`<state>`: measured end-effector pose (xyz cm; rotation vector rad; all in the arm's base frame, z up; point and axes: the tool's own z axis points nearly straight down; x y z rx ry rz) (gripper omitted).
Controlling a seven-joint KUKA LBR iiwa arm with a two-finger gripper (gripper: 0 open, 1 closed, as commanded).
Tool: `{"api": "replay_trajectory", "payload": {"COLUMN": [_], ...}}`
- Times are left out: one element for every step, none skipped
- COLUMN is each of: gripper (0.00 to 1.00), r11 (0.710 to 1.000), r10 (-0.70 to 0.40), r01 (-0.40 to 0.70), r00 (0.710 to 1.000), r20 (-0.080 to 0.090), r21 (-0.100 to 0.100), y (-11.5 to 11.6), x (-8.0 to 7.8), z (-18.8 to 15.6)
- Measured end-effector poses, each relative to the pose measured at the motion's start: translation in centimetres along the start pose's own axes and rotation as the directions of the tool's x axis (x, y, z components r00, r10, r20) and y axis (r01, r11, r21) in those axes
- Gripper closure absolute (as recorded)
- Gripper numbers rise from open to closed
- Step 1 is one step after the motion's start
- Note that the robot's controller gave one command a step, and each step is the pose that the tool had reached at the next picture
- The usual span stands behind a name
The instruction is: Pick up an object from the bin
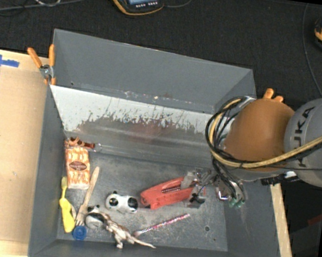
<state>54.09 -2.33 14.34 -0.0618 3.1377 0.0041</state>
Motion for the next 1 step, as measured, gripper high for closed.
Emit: {"api": "replay_trajectory", "payload": {"gripper": [1.00], "r11": [0.996], "r10": [-0.086], "r01": [0.086], "r00": [0.996], "r20": [-0.005], "r21": [-0.002], "y": [0.75], "x": [-2.74], "z": [-7.66]}}
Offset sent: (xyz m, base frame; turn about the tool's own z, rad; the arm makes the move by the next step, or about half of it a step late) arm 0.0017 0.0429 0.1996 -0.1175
